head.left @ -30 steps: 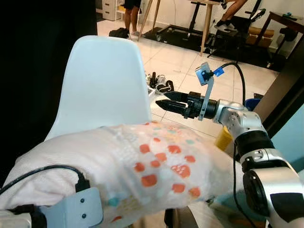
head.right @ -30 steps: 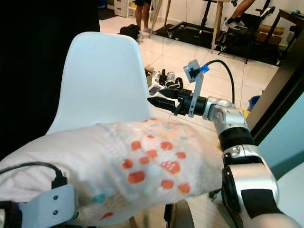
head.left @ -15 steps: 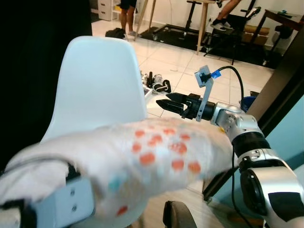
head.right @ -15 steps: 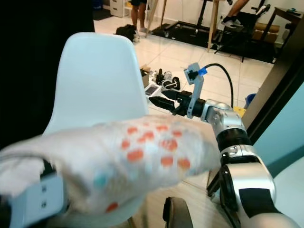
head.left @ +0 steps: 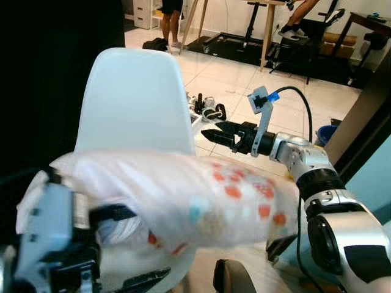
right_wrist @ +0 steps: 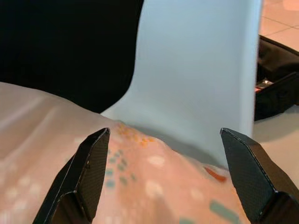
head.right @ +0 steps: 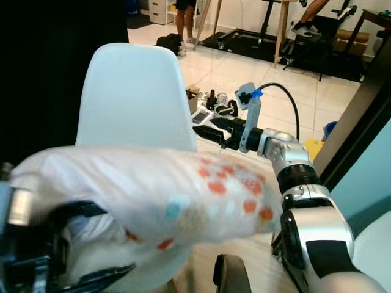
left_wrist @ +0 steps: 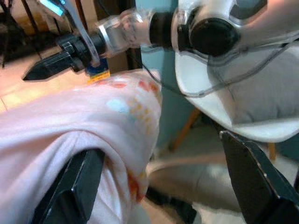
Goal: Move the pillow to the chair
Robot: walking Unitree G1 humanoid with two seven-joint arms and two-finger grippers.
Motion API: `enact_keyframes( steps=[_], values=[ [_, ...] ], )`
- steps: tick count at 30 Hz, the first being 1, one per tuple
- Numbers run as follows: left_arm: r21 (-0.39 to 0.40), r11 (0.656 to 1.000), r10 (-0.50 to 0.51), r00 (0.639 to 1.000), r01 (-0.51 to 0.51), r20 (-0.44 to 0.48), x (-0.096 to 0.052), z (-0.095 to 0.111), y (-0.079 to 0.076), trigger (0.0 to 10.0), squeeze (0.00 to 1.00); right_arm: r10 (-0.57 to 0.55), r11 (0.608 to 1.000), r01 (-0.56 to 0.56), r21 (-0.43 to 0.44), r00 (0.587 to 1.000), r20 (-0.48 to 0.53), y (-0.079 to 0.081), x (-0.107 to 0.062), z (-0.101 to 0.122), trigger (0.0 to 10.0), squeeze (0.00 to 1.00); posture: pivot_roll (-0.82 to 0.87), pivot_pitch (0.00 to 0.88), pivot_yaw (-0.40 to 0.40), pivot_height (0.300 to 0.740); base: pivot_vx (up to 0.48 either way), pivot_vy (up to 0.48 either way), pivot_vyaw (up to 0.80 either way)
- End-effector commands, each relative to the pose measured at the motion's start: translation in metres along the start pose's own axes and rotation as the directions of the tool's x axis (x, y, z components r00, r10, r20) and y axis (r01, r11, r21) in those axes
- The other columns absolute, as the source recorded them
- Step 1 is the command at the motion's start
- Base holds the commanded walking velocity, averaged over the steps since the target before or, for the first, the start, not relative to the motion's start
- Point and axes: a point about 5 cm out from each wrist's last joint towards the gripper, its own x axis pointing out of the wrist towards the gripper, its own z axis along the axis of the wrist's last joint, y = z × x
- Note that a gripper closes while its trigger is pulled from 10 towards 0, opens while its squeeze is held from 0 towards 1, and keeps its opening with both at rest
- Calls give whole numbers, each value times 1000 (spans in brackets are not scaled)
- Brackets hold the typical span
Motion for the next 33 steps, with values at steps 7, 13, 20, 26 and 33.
enact_keyframes(
  steps=[7,13,20,26,33],
  values=[
    [-14,996,85,996,-85,40,-11,-3,6,10000,0,-24,1000,24,-14,1000,1,-3,-2,4,10000,0,41,0,-136,527,0,0,0],
    [180,918,392,739,-353,-548,-40,-51,49,10000,0,-32,999,32,-23,999,-20,-4,-3,2,10000,0,38,0,-140,527,0,0,0],
    [745,444,896,267,-497,-356,-92,-18,124,10000,0,-41,999,41,-22,999,-27,-5,-4,1,10000,0,36,0,-142,527,0,0,0],
    [956,6,994,104,-295,26,-107,25,143,10000,0,-43,999,42,-18,999,-24,-5,-3,0,10000,0,37,0,-141,527,0,0,0],
    [960,-51,995,73,-274,74,-106,21,147,10000,0,-49,999,49,-20,998,-25,-6,-4,0,10000,0,33,0,-141,527,0,0,0]
  ],
)
